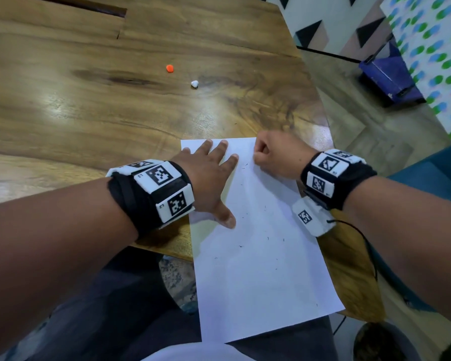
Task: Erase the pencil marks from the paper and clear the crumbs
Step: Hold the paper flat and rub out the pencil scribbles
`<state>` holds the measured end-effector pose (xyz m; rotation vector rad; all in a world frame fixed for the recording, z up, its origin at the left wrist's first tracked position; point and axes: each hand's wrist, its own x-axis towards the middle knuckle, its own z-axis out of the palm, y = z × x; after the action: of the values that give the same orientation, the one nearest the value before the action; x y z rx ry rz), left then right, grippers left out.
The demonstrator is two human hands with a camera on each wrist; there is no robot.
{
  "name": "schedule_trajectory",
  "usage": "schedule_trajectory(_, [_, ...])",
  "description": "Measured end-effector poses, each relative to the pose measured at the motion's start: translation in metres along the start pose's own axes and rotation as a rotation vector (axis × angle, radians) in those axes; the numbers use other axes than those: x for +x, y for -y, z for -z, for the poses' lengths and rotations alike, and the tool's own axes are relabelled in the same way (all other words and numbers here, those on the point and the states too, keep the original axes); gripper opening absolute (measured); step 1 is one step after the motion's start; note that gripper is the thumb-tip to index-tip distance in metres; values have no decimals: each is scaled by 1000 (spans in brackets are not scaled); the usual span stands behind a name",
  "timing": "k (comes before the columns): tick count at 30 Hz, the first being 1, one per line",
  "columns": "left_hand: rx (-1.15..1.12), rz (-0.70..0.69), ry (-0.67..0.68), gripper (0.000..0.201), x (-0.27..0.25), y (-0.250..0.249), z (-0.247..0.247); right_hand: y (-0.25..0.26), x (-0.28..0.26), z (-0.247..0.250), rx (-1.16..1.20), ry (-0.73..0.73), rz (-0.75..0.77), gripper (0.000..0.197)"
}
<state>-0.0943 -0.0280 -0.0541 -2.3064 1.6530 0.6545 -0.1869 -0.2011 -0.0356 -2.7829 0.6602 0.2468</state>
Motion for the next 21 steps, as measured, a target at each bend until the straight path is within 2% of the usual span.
schedule_trajectory(4, [-9,13,1,143,-1,-1,0,-4,10,7,-13,-45,-68,11])
schedule_trajectory(6, [-14,17,2,143,-2,-1,1,-2,1,4,-33,-56,-34,9])
schedule_trajectory(9, [-27,22,6,143,-2,-2,1,5,-23,-5,-45,31,64,4])
schedule_trajectory(11, [-26,21,10,143,-1,-2,2,7,-30,-6,-51,64,77,5])
schedule_trajectory(14, [-19,14,3,143,-1,-1,1,-3,-15,4,-52,-7,-1,13])
schedule_trajectory(18, [-27,11,-5,144,-2,0,-1,-16,-1,14,-33,-53,-110,13])
schedule_trajectory(21, [-31,12,-12,144,-1,0,-1,-6,-12,5,-37,-13,-22,9])
